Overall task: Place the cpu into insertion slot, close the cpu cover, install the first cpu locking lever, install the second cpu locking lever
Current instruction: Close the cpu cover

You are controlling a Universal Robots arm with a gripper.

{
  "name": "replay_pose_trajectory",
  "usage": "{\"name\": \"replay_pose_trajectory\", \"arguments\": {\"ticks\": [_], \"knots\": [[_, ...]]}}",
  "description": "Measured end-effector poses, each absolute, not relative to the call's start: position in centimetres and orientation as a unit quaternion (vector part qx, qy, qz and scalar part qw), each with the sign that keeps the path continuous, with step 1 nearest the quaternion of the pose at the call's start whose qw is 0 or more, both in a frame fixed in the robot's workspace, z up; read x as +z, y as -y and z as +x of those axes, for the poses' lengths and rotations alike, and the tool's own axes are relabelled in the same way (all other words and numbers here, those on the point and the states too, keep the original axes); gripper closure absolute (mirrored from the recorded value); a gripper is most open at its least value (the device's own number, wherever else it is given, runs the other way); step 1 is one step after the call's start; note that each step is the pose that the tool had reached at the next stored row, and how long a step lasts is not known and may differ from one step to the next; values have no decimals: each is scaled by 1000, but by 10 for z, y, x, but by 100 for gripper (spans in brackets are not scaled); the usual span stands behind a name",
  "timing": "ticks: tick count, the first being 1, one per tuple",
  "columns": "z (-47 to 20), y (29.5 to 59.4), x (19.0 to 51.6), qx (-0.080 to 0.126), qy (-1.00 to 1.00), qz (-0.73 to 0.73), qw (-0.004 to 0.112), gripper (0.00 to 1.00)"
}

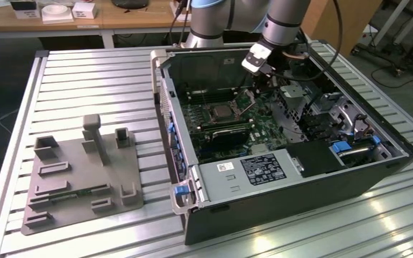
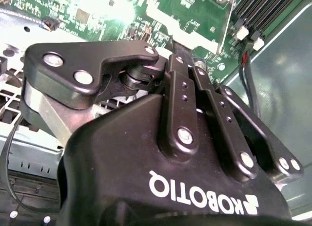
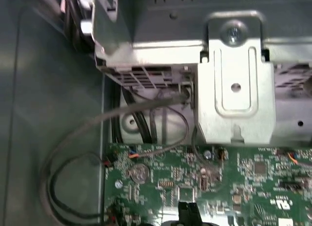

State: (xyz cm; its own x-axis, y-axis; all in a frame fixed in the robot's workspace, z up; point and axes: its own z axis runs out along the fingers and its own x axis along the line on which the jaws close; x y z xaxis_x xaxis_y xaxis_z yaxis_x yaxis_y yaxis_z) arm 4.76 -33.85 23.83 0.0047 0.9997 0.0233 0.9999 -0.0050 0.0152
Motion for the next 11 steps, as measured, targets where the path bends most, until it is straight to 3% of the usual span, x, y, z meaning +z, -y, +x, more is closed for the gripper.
{"name": "replay_pose_trajectory", "arguments": {"ticks": [11], "knots": [[38, 338, 238, -11, 705, -709, 5, 90]]}}
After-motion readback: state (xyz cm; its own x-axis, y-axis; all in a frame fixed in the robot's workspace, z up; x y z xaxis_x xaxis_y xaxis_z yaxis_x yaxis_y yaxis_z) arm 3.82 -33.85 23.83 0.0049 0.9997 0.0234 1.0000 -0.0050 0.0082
